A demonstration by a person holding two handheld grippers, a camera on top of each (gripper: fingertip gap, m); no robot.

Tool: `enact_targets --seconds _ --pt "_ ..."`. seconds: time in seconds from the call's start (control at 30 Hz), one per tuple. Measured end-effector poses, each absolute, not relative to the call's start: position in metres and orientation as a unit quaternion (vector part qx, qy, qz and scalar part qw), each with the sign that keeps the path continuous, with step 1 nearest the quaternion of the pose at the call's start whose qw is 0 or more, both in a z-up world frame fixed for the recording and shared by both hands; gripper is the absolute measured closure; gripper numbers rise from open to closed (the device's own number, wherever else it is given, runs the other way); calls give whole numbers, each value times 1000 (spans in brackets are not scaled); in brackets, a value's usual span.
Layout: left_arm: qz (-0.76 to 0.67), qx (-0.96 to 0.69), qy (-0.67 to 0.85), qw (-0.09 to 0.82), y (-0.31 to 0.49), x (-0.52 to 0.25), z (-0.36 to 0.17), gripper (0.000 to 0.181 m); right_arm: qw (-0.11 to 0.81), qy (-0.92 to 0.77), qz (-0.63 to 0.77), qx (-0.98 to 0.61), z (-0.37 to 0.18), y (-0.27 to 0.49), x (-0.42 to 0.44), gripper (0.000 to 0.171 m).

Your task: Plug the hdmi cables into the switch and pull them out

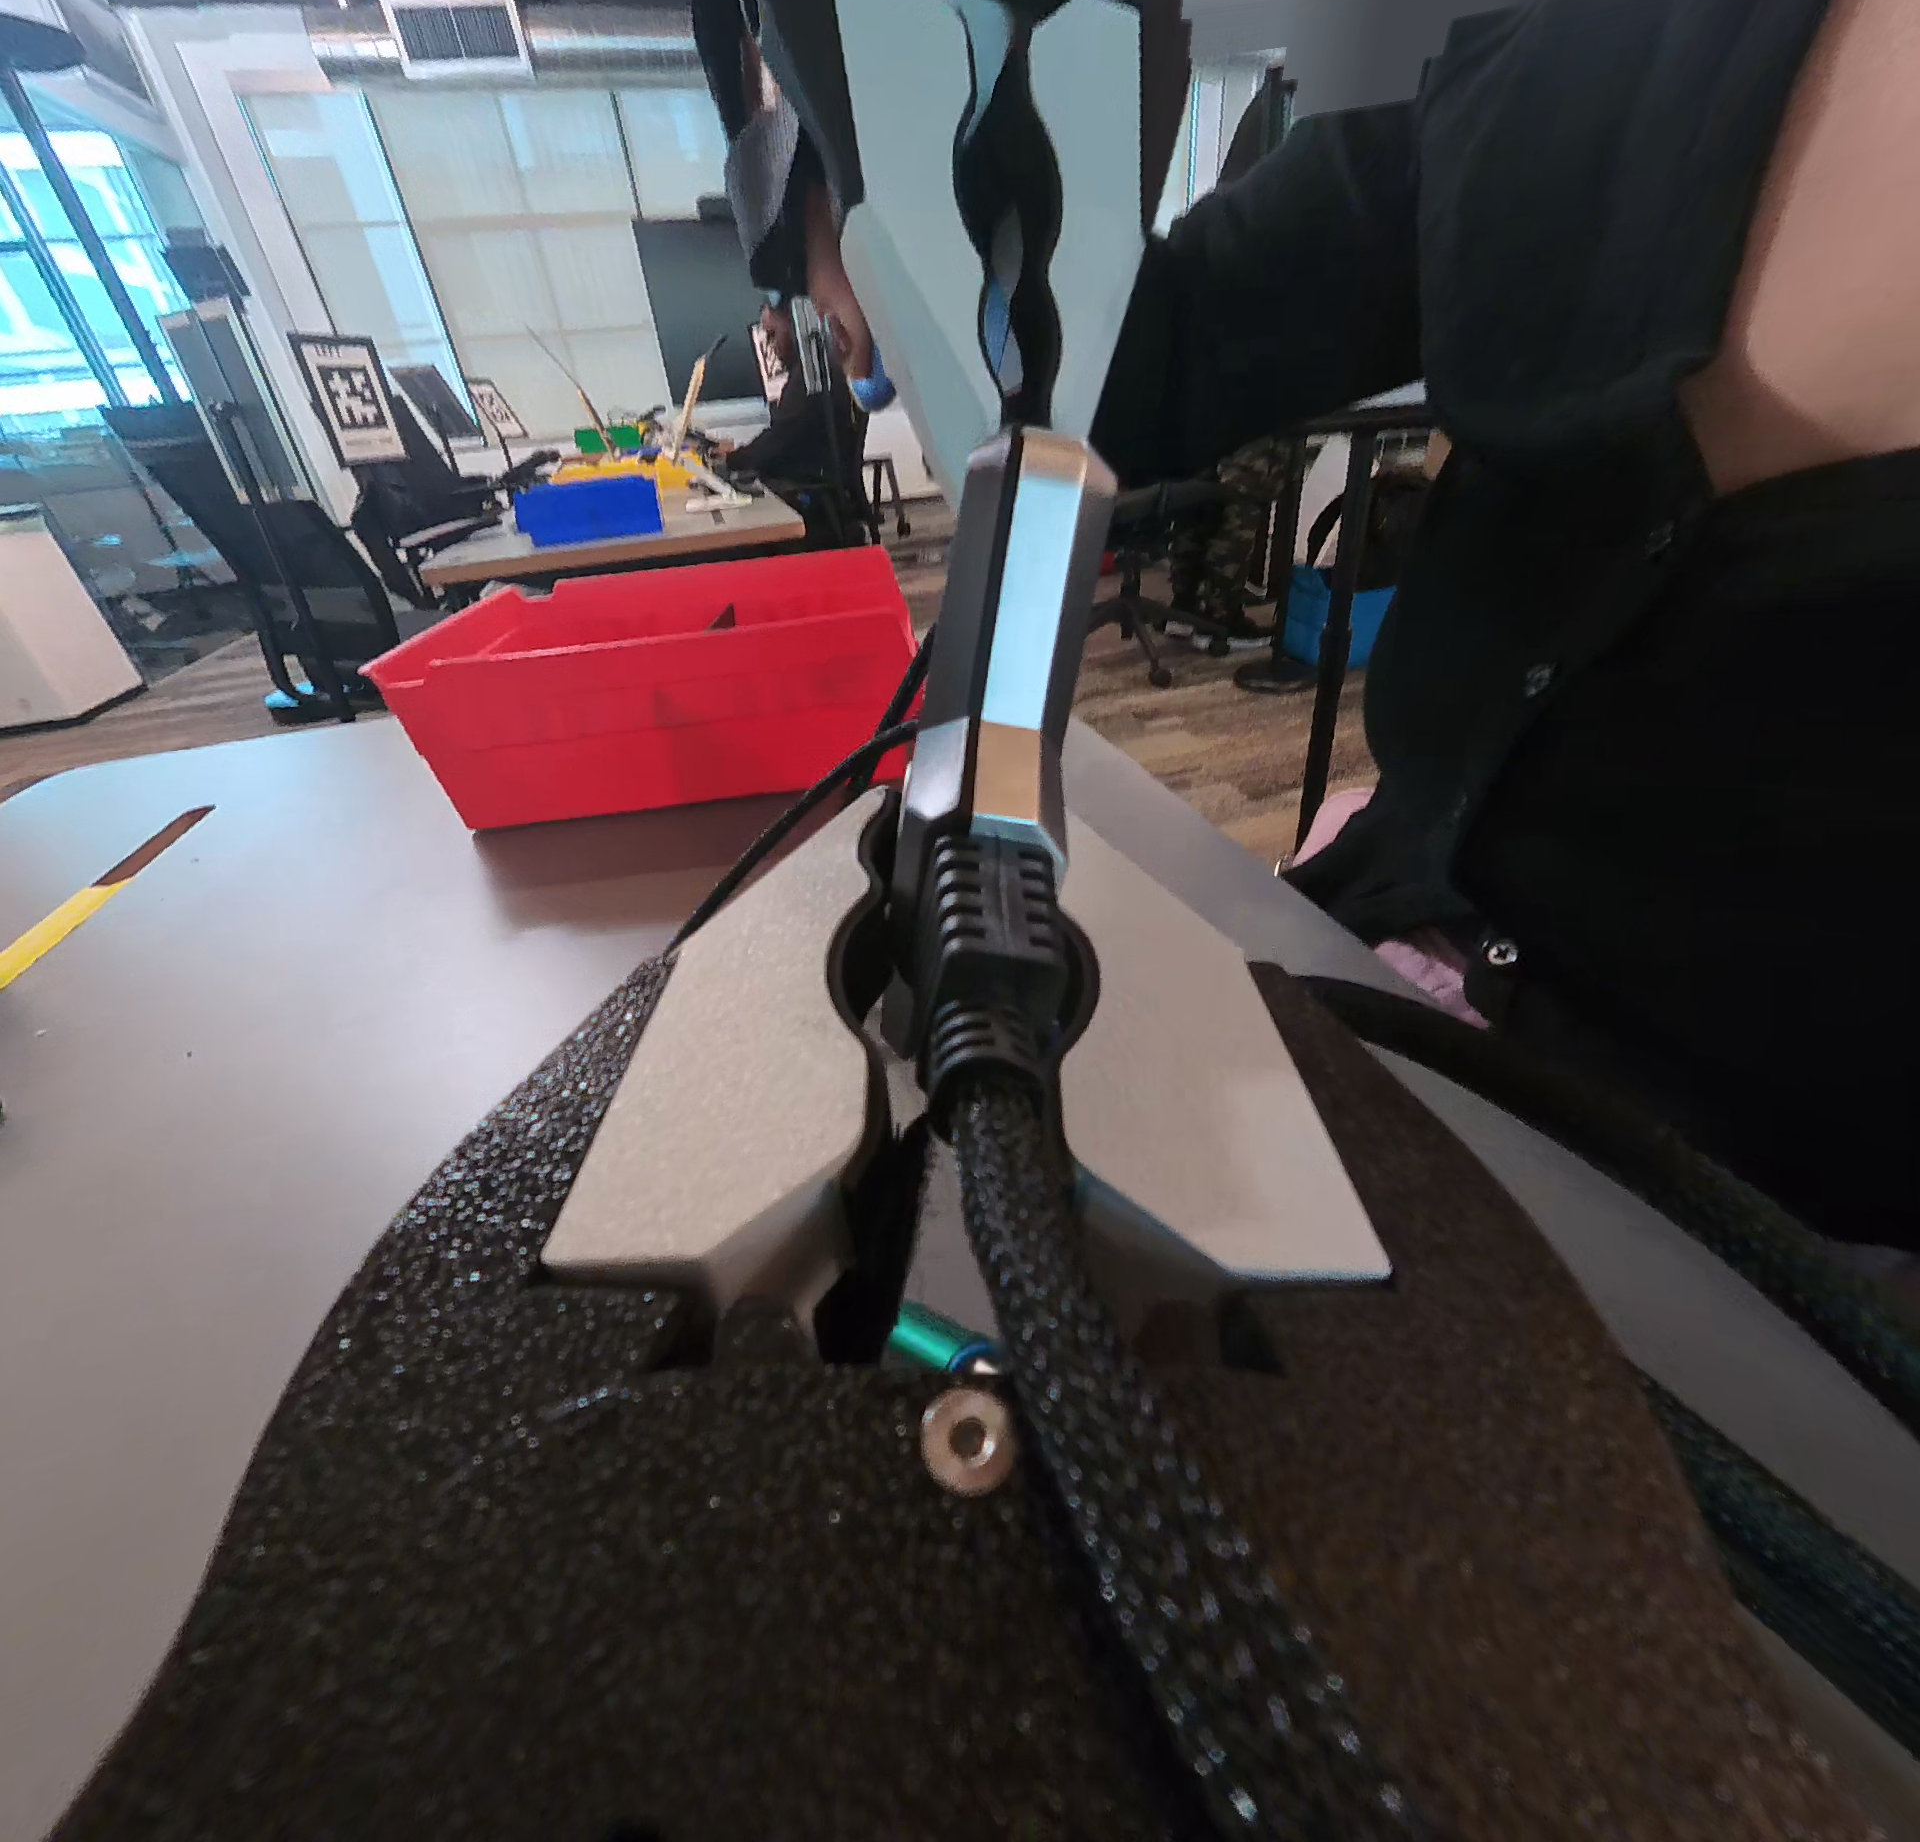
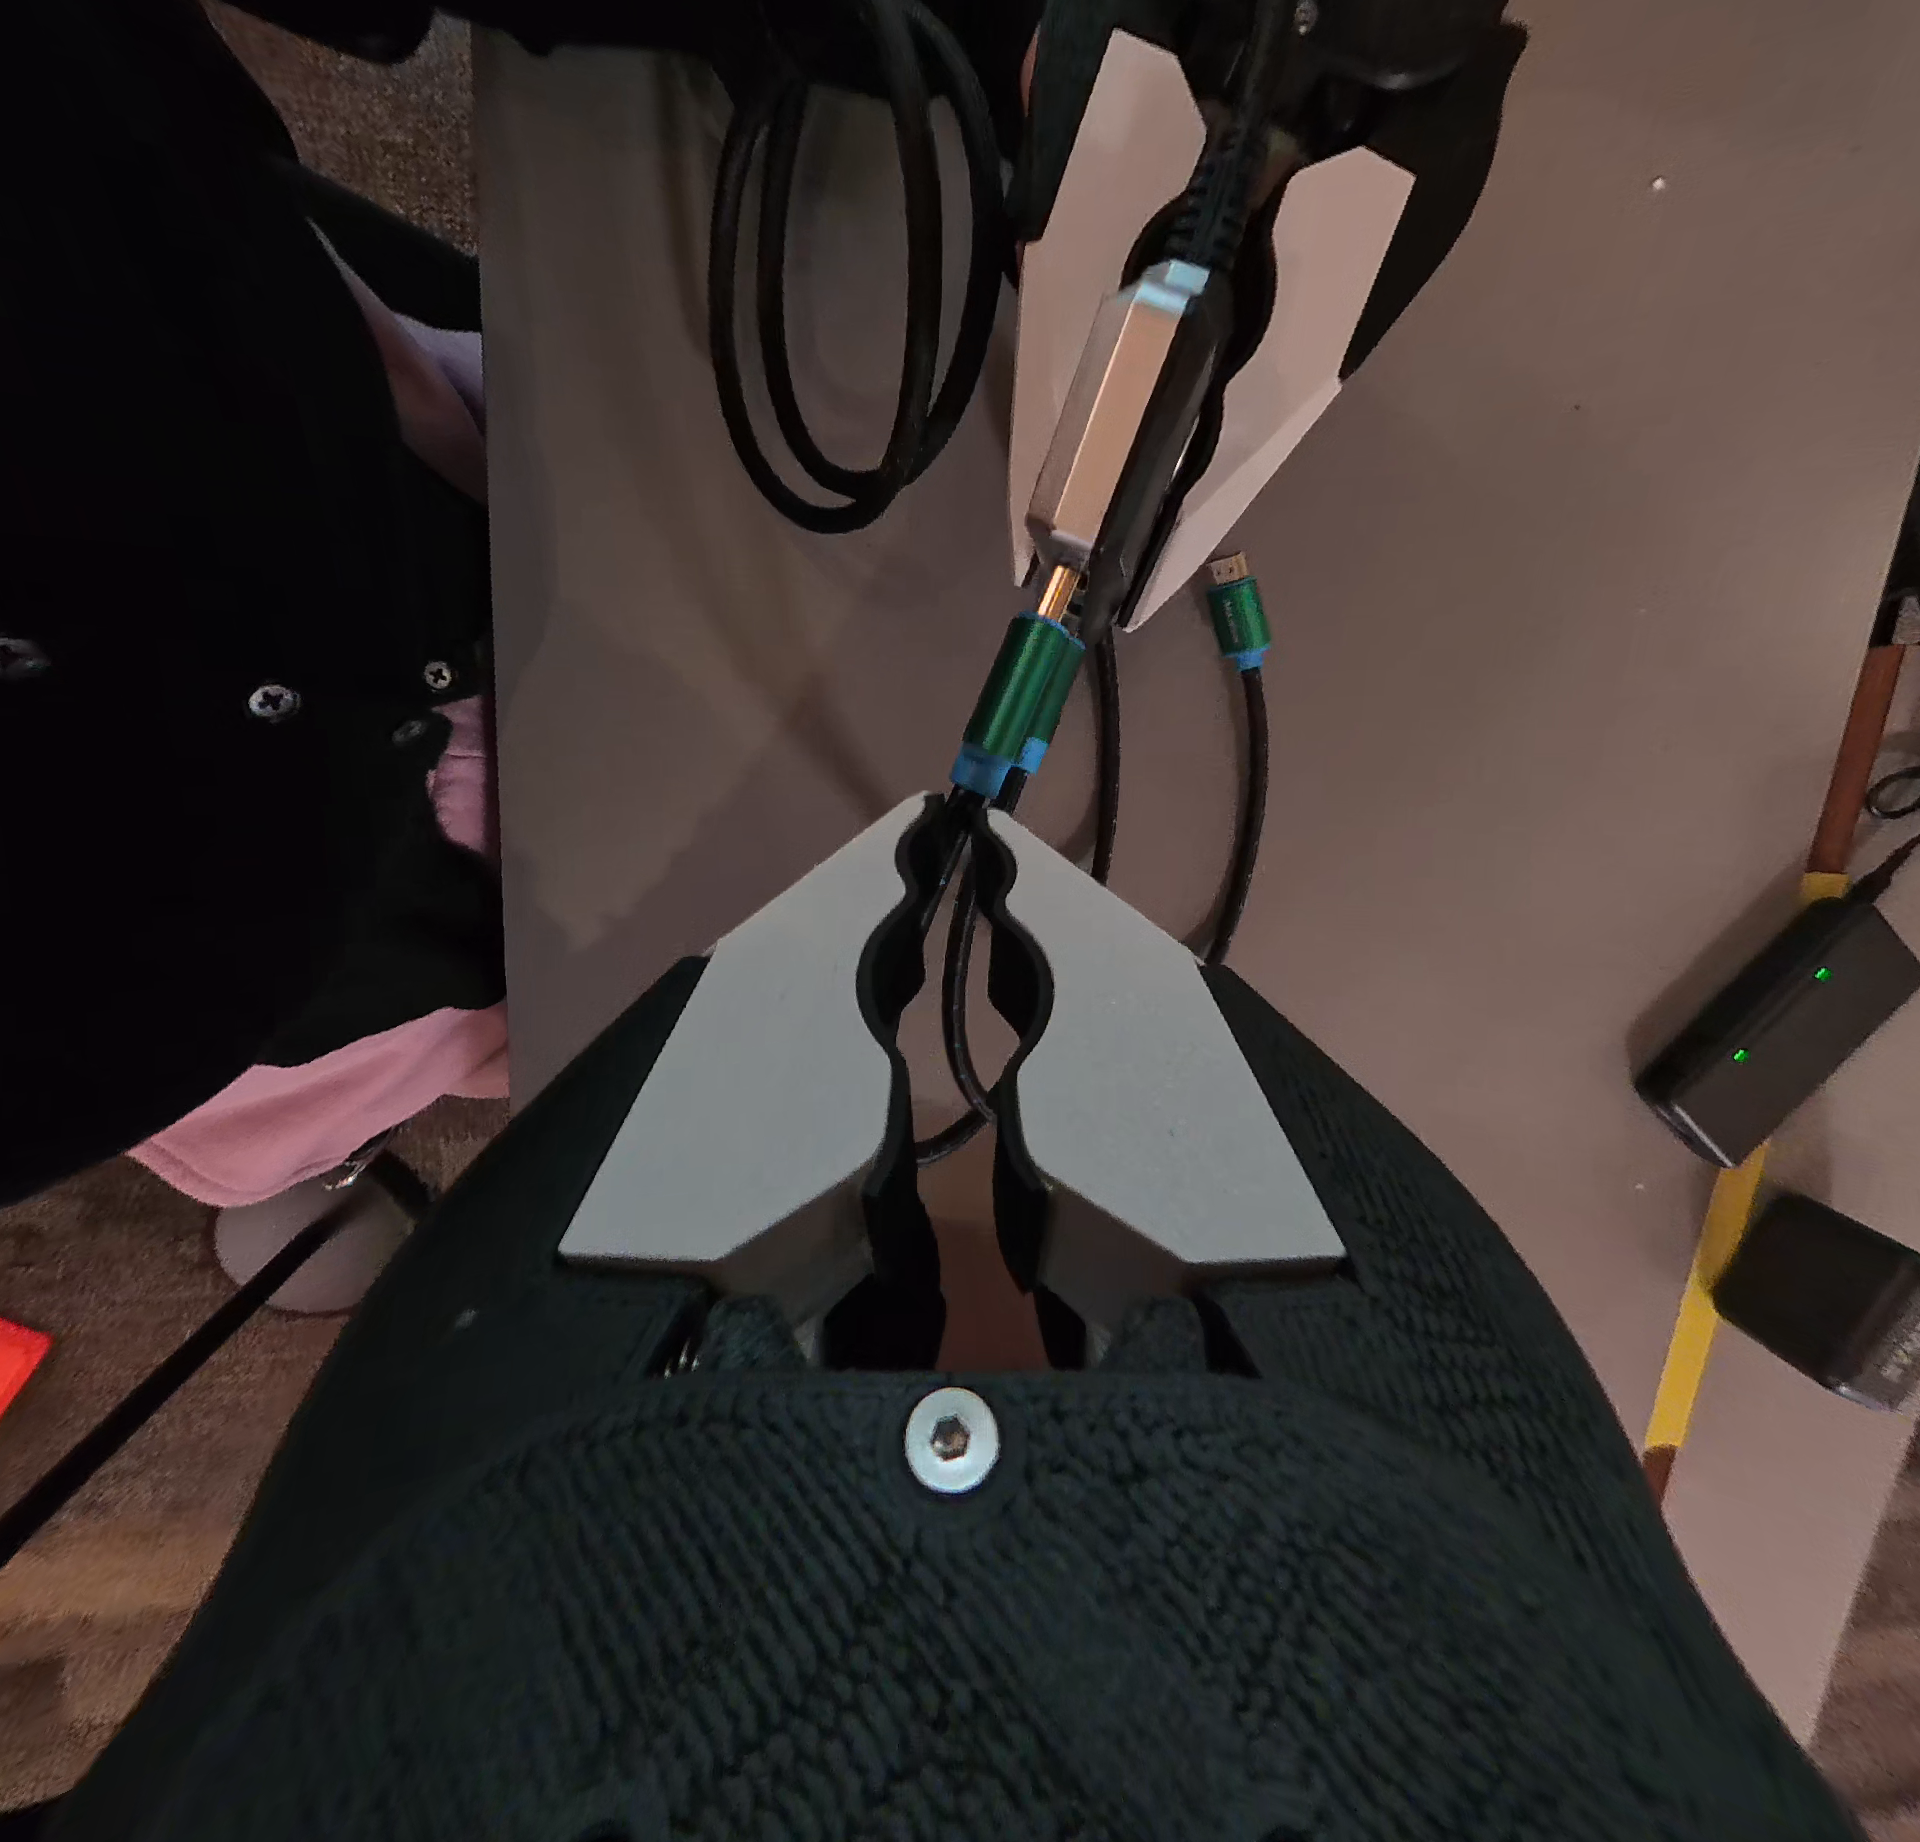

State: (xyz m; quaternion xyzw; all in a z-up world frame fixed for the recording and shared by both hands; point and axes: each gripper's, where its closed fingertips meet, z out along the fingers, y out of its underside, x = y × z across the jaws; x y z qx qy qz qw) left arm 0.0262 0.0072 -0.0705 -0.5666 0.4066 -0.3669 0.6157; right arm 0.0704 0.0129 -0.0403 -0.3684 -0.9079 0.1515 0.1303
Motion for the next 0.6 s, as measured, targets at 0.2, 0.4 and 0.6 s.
enact_targets --seconds 0.2,0.4,0.6 --pt "-348 -584 417 603 8 26 -76 160 121 -909 136 -374 -45 16 71 168" --pt "-340 -593 421 596 9 26 -79 160 122 -910 129 -375 -47 19 72 168" --pt "-351 -589 412 600 10 25 -79 160 130 -909 131 -374 -44 19 71 169"
